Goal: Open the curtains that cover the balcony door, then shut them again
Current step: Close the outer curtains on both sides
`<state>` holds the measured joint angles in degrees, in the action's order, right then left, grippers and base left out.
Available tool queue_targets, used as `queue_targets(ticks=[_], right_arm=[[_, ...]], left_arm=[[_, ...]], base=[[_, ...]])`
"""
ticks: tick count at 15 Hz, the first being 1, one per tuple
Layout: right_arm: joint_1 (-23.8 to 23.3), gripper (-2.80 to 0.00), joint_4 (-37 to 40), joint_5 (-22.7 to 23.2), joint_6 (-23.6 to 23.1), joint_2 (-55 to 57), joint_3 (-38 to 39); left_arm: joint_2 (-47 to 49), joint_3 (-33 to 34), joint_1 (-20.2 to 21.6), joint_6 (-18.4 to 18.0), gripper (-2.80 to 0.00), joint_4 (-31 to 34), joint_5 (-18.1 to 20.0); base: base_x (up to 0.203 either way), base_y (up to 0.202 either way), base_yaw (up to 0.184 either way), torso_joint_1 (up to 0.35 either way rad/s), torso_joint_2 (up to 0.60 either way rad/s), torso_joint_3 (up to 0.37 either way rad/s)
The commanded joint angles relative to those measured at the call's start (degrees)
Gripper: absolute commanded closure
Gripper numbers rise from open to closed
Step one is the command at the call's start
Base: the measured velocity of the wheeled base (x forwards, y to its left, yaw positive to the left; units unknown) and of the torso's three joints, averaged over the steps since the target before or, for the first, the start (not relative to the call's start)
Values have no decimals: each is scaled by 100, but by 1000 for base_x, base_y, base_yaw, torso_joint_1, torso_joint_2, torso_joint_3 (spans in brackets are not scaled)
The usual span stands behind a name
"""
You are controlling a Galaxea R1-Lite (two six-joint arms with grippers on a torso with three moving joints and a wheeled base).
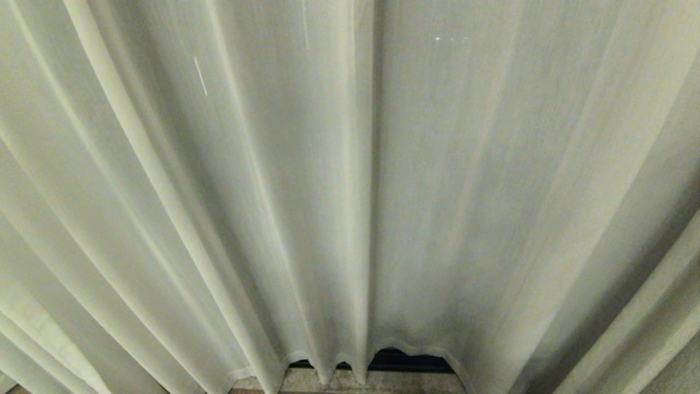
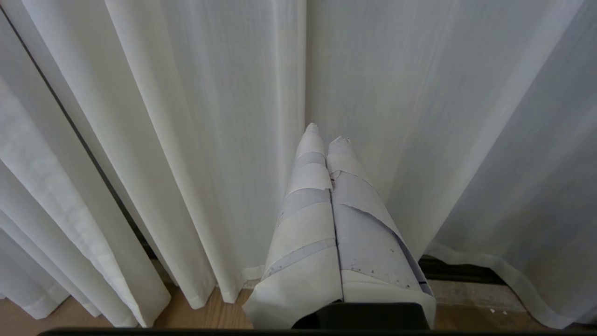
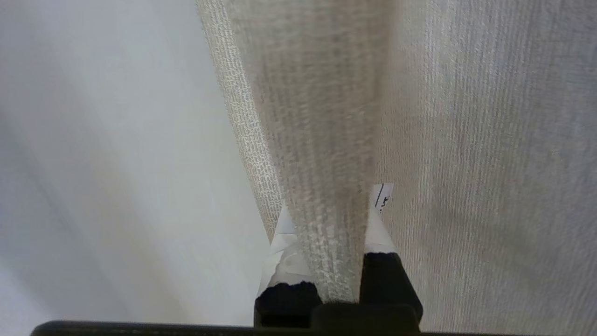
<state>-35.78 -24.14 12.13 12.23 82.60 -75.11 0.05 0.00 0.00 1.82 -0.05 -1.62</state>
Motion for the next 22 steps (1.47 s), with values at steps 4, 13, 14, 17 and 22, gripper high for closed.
queue_targets(ticks=[4,13,14,17,22], right_arm=[[29,0,-38,601,10,-497,130],[1118,0,27,890,183,-782,202],[1314,0,89,879,178,-812,235],[1894,0,406,786,161,-950,342],[2896,0,1067,-100,126,-1075,357]], left_arm=[[-5,0,0,3,0,-4,-10],[-5,0,0,-5,0,-4,-5],[-5,0,0,3,0,-4,-6],[-5,0,0,3,0,-4,-5],[-5,0,0,3,0,-4,-5]], base=[[0,0,0,0,0,0],[0,0,0,0,0,0],[0,0,0,0,0,0],[0,0,0,0,0,0],[0,0,0,0,0,0]])
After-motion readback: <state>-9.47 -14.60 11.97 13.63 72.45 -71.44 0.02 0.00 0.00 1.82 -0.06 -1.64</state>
